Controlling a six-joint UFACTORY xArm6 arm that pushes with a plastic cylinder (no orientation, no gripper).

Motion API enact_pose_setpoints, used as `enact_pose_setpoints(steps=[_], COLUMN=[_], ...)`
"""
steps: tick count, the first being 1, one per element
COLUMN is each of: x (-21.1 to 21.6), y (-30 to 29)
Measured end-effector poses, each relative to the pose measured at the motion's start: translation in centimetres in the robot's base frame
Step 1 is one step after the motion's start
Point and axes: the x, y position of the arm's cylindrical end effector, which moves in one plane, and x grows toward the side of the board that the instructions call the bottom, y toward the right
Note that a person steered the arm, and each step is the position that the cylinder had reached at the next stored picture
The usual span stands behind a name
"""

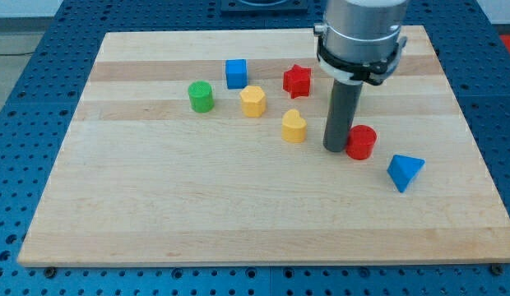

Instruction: Push the red circle on top of the blue triangle

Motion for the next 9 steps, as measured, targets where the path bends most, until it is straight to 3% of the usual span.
enact_pose_setpoints(steps=[9], x=[-0.3], y=[3.2])
